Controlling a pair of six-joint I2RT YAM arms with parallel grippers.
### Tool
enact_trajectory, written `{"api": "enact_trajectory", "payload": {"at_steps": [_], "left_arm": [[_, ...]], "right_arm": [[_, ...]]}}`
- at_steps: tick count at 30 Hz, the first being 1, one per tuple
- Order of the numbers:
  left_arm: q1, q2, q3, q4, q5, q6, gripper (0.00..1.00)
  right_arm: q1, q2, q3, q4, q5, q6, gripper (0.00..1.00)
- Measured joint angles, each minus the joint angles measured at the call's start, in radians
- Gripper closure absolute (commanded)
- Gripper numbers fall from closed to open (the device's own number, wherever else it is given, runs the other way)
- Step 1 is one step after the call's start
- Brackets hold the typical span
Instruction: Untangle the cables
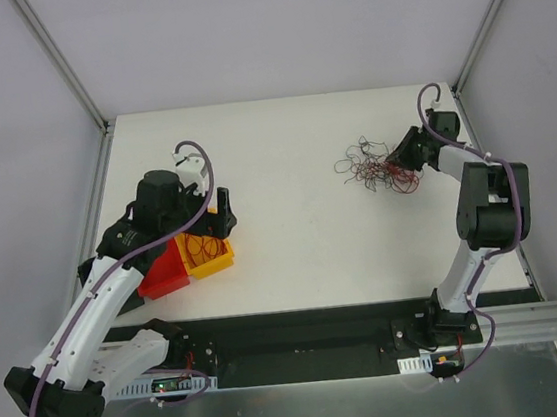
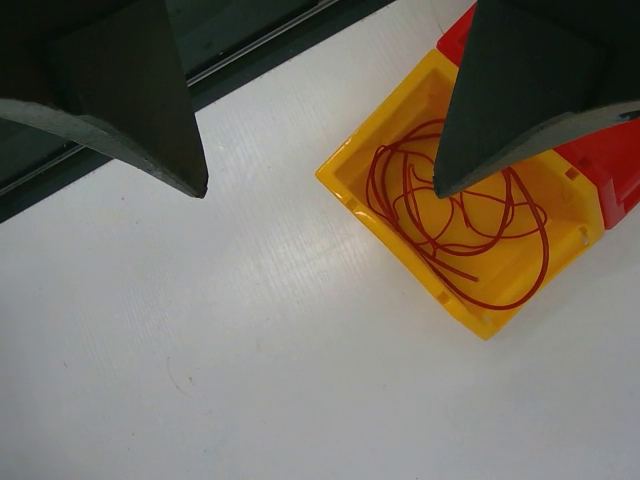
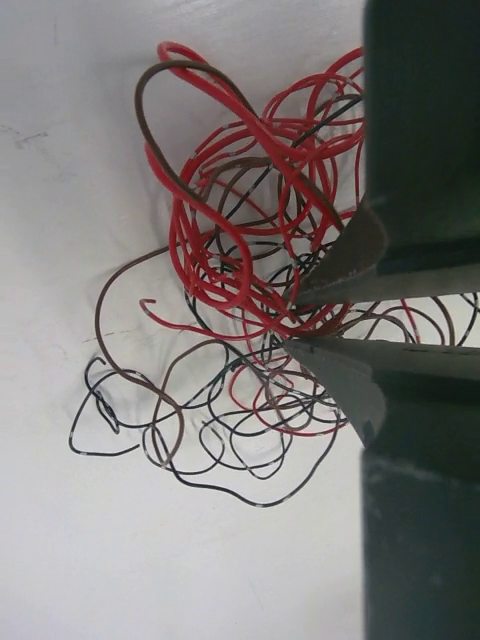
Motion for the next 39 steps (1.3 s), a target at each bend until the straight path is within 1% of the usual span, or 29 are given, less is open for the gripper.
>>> {"api": "enact_trajectory", "payload": {"at_steps": [2,3,6,9,11,13,17,20,23,25,28,29,31,33,36,39], "left_arm": [[0.006,0.009,0.0,0.0,0.008,0.0,0.05],[0.006,0.013,0.0,0.0,0.011,0.0,0.05],[0.013,0.016,0.0,0.0,0.02,0.0,0.05],[0.02,0.021,0.0,0.0,0.033,0.0,0.04],[0.032,0.024,0.0,0.0,0.051,-0.002,0.04],[0.053,0.026,0.0,0.005,0.104,-0.007,0.02],[0.069,0.026,-0.003,0.061,0.245,-0.065,0.01],[0.071,0.028,-0.032,0.179,0.375,-0.173,0.01],[0.063,0.049,-0.093,0.351,0.478,-0.303,0.02],[0.043,0.095,-0.118,0.447,0.508,-0.377,0.04],[-0.011,0.204,-0.118,0.545,0.509,-0.435,0.04],[-0.027,0.237,-0.116,0.564,0.505,-0.445,0.04],[-0.069,0.334,-0.098,0.606,0.494,-0.447,0.08],[-0.095,0.457,-0.053,0.634,0.486,-0.446,0.11],[-0.101,0.633,0.009,0.687,0.499,-0.453,0.14],[-0.1,0.739,0.018,0.742,0.5,-0.478,0.17]], "right_arm": [[0.002,0.002,0.008,-0.002,0.001,-0.012,0.97],[0.004,0.002,0.012,-0.005,0.002,-0.014,1.0],[0.008,-0.014,0.02,-0.045,0.018,-0.014,1.0],[0.009,-0.089,0.01,-0.097,0.021,-0.011,1.0],[0.009,-0.188,-0.002,-0.136,0.011,-0.006,1.0],[0.011,-0.316,-0.004,-0.155,-0.007,0.0,1.0],[0.014,-0.566,0.001,-0.163,-0.038,0.011,1.0],[0.015,-0.697,0.035,-0.19,-0.074,0.011,1.0],[0.017,-0.759,0.053,-0.201,-0.129,0.01,1.0],[0.019,-0.78,0.054,-0.229,-0.154,0.007,0.99],[0.024,-0.785,0.073,-0.29,-0.187,0.004,1.0],[0.028,-0.786,0.082,-0.302,-0.199,0.007,1.0],[0.048,-0.79,0.1,-0.304,-0.232,0.02,1.0],[0.08,-0.794,0.134,-0.308,-0.267,0.032,1.0],[0.136,-0.798,0.206,-0.322,-0.31,0.045,1.0],[0.194,-0.798,0.281,-0.329,-0.347,0.05,1.0]]}}
